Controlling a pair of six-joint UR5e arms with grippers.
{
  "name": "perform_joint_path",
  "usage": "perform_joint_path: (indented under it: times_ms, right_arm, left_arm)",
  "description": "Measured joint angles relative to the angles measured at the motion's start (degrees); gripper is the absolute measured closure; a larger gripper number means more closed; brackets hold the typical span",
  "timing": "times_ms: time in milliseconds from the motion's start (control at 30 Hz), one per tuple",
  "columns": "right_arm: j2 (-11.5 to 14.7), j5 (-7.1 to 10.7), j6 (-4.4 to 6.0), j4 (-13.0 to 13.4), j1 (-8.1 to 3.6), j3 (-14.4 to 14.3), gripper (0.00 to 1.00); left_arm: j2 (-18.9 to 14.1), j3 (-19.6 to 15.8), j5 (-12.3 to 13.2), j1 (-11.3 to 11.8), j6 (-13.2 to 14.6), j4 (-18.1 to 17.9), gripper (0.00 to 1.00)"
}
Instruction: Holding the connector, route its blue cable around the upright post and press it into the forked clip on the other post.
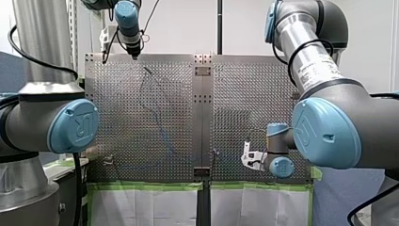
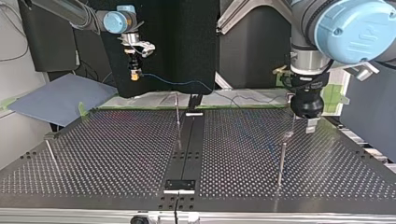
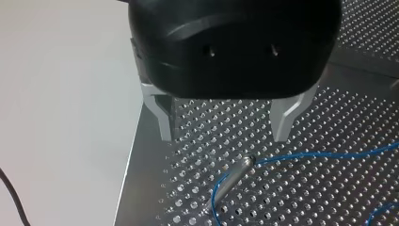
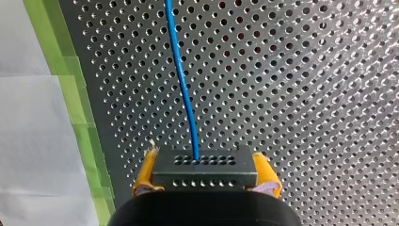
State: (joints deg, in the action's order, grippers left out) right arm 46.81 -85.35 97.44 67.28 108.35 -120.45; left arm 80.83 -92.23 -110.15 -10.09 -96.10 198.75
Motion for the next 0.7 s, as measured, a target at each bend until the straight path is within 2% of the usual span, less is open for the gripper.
perform_joint_path:
  times_ms: [300,433,700]
  right_arm:
    - [0.01,-0.09,0.05,-0.48,0.10,-0.01,1.00]
    - [0.07,-0.15,0.10,-1.58,0.17,-0.01,1.00]
    - [0.08,0.04,0.13,-1.64,0.19,-0.01,1.00]
  left_arm:
    - [0.04,-0.01,2.55,-0.47,3.49,-3.43,0.00]
    - [0.04,-0.06,3.08,-0.76,5.54,-5.50,0.00]
    - [0.46,-2.54,0.73,-1.12,9.15,-9.11,0.00]
